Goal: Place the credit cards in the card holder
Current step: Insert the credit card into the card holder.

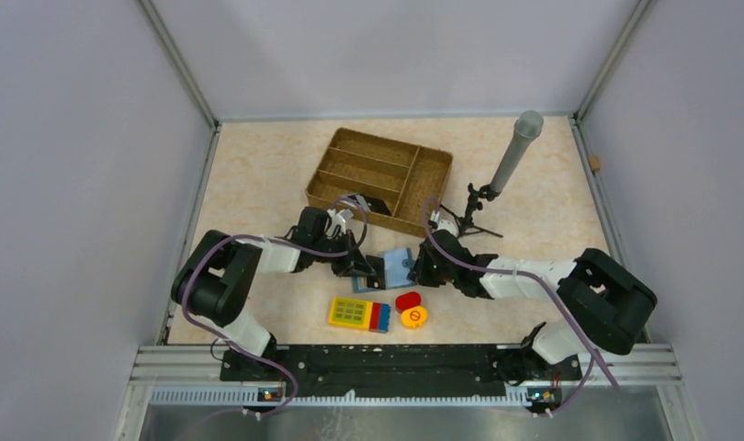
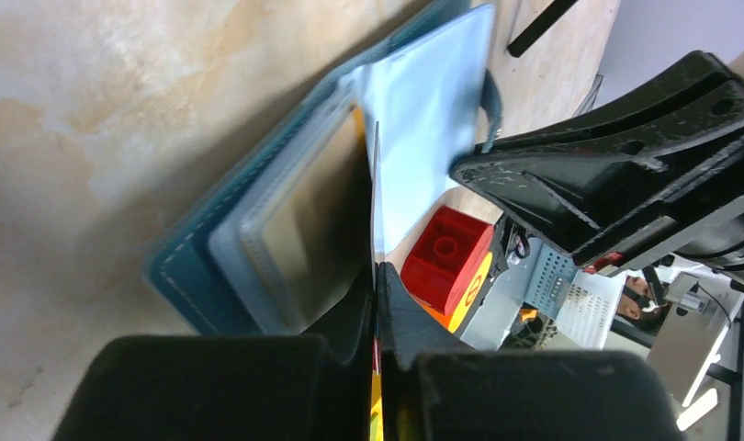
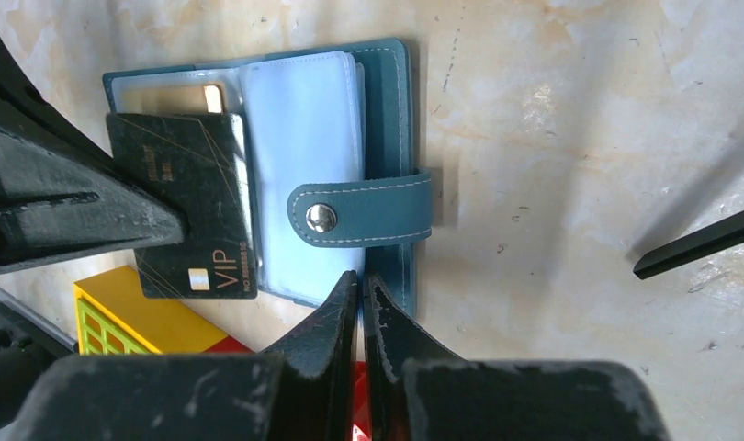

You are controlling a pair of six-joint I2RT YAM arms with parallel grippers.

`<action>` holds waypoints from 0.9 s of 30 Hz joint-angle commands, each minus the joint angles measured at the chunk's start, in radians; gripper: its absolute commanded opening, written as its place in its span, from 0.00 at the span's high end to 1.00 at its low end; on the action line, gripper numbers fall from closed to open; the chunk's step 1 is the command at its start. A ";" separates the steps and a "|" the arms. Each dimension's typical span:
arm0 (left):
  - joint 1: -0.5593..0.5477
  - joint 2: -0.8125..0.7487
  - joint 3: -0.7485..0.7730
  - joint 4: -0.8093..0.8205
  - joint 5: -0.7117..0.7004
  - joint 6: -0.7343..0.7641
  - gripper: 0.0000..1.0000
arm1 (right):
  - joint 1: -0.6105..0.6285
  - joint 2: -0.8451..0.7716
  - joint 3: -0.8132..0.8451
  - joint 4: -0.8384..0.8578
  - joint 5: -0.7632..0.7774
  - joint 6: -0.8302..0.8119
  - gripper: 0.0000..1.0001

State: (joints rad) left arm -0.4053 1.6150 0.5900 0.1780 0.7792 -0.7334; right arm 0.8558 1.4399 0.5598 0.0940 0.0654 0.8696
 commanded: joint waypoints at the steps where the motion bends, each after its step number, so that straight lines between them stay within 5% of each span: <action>1: 0.002 0.022 -0.032 0.085 0.015 -0.031 1.00 | 0.015 0.011 0.046 -0.017 0.033 0.015 0.97; 27: 0.002 0.138 -0.053 0.286 0.003 -0.098 1.00 | 0.019 0.013 0.046 -0.027 0.034 0.026 1.00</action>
State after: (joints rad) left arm -0.4053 1.7275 0.5449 0.4221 0.8024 -0.8471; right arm 0.8558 1.4475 0.5655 0.0689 0.0856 0.8875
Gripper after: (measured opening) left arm 0.001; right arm 0.006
